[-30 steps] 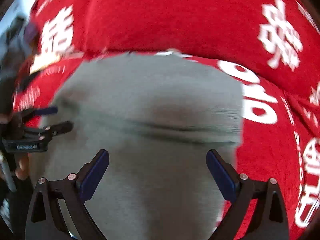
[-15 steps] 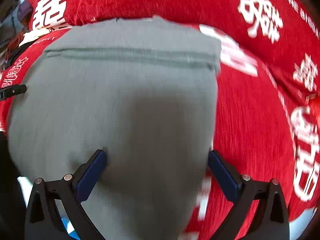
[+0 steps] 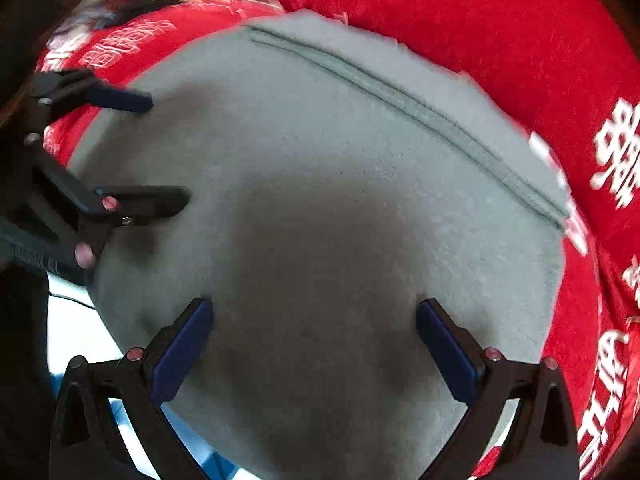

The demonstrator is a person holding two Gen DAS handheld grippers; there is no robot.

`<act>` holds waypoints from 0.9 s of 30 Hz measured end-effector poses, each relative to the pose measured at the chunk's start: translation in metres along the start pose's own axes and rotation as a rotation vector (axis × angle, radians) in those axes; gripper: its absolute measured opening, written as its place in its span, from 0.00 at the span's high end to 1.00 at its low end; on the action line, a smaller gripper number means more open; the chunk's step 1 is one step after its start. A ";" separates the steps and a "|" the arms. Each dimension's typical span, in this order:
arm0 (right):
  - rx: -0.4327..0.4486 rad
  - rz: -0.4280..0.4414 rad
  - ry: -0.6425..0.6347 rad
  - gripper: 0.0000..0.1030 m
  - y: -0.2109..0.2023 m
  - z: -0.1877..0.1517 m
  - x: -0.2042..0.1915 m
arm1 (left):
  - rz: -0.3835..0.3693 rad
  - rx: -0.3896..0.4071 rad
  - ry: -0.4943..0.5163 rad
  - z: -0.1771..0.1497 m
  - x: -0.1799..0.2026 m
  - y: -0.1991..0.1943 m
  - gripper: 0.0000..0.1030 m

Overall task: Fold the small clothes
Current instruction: 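Move both open grippers to the hem of the sweatshirt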

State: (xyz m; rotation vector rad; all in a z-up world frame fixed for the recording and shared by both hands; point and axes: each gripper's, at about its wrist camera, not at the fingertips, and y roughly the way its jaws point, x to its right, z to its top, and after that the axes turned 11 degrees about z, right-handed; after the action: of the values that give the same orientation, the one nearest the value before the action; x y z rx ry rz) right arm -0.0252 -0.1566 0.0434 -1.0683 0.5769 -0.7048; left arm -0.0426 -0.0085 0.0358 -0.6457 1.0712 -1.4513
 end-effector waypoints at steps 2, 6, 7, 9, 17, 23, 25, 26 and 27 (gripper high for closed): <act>0.005 -0.004 -0.015 0.01 -0.007 -0.027 0.001 | 0.019 -0.008 0.042 -0.023 -0.002 -0.007 0.00; -0.020 -0.076 -0.131 0.01 -0.020 -0.077 -0.006 | 0.031 -0.063 0.039 -0.047 -0.013 -0.011 0.00; -0.048 -0.102 -0.158 0.01 -0.021 -0.088 -0.006 | 0.026 -0.082 0.028 -0.047 -0.016 -0.010 0.00; -0.085 -0.170 -0.233 0.01 -0.022 -0.102 -0.013 | 0.074 -0.131 0.049 -0.050 -0.018 -0.007 0.00; -0.009 -0.144 -0.225 0.01 -0.051 -0.081 -0.052 | 0.088 -0.002 0.182 -0.048 0.012 -0.039 0.00; 0.004 -0.129 -0.249 0.01 -0.015 -0.038 -0.082 | 0.045 -0.054 0.119 -0.038 0.010 -0.007 0.00; -0.023 -0.128 -0.229 0.01 -0.009 -0.044 -0.072 | 0.070 -0.087 0.118 -0.047 0.004 -0.005 0.00; -0.015 -0.106 -0.209 0.01 -0.012 -0.051 -0.064 | 0.073 -0.099 0.111 -0.051 -0.001 -0.003 0.00; -0.009 -0.106 -0.192 0.01 -0.017 -0.060 -0.058 | 0.078 -0.125 0.088 -0.054 -0.009 -0.001 0.00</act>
State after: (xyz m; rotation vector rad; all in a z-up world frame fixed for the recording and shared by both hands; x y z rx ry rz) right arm -0.1097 -0.1525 0.0413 -1.1668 0.3608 -0.6825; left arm -0.0886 0.0137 0.0151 -0.6260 1.2501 -1.3631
